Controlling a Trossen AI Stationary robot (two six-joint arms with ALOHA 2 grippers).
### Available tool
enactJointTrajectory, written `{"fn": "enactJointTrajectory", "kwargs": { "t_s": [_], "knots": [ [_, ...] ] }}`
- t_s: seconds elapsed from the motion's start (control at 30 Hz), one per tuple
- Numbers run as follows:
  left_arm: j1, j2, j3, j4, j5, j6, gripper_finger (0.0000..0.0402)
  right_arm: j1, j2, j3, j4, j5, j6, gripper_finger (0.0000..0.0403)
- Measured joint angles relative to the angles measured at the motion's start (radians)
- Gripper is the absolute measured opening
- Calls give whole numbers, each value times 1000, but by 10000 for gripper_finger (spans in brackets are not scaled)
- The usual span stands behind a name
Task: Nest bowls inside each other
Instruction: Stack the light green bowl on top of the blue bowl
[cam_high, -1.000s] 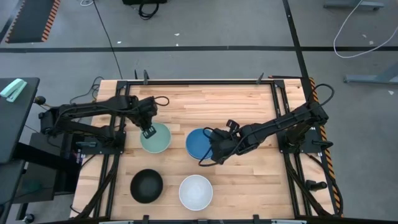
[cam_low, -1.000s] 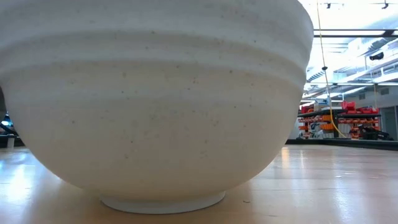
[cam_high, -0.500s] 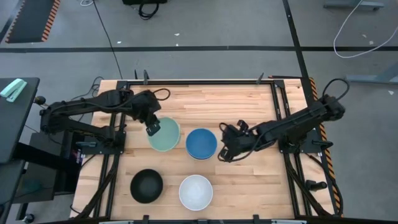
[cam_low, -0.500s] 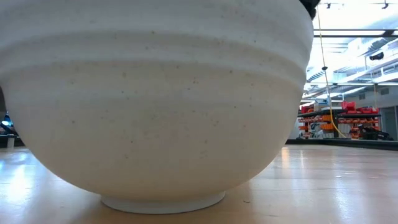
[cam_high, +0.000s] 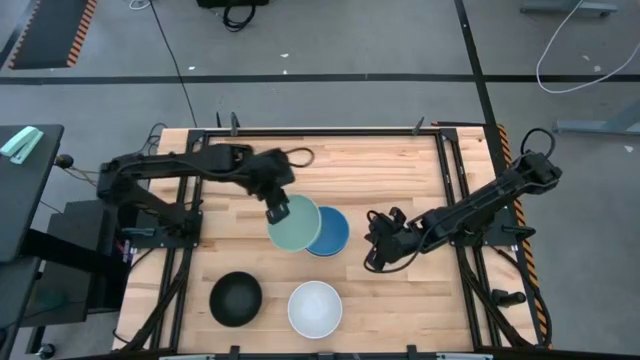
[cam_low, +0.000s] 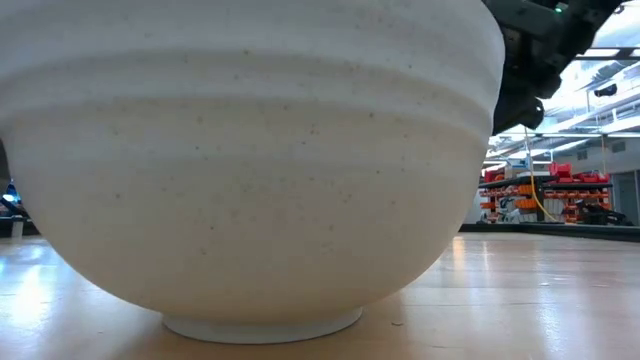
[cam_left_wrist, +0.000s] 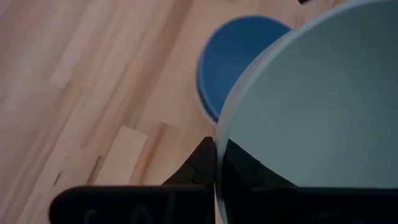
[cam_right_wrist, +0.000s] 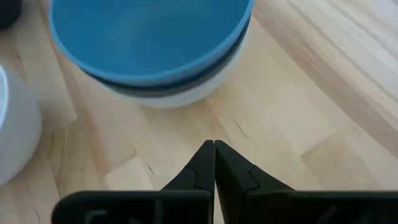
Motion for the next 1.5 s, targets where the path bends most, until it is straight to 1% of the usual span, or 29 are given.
{"fn": "enactJointTrajectory", "kwargs": {
  "t_s": [0.17, 0.3, 0.43, 0.57, 0.7, 0.77, 0.87, 1.0, 1.2, 1.5],
  "knots": [
    [-13, 155, 185, -105, 15, 9, 12, 22, 0, -14, 7, 12, 9, 6],
    [-13, 255, 309, -132, 16, 10, 12, 49, 0, -15, 8, 51, 9, 11],
    [-13, 351, 404, -194, 32, 35, 12, 74, 0, -15, 2, 64, 9, 6],
    [-7, 434, 462, -252, 44, 57, 12, 101, 1, -15, -26, 88, 22, 5],
    [5, 485, 479, -259, 52, 84, 12, 126, 1, -15, -74, 120, 66, 7],
    [13, 506, 479, -257, 77, 88, 12, 135, 1, -15, -92, 123, 92, 4],
    [26, 533, 479, -254, 87, 90, 12, 145, 1, -15, -97, 125, 112, 3],
    [40, 563, 479, -238, 89, 116, 12, 157, 1, -15, -97, 138, 117, 5],
    [44, 591, 480, -175, 159, 134, 12, 157, 1, -15, -97, 140, 124, 3],
    [45, 647, 480, -184, 169, 149, 12, 157, 1, -15, -101, 141, 132, 4]
  ]
}}
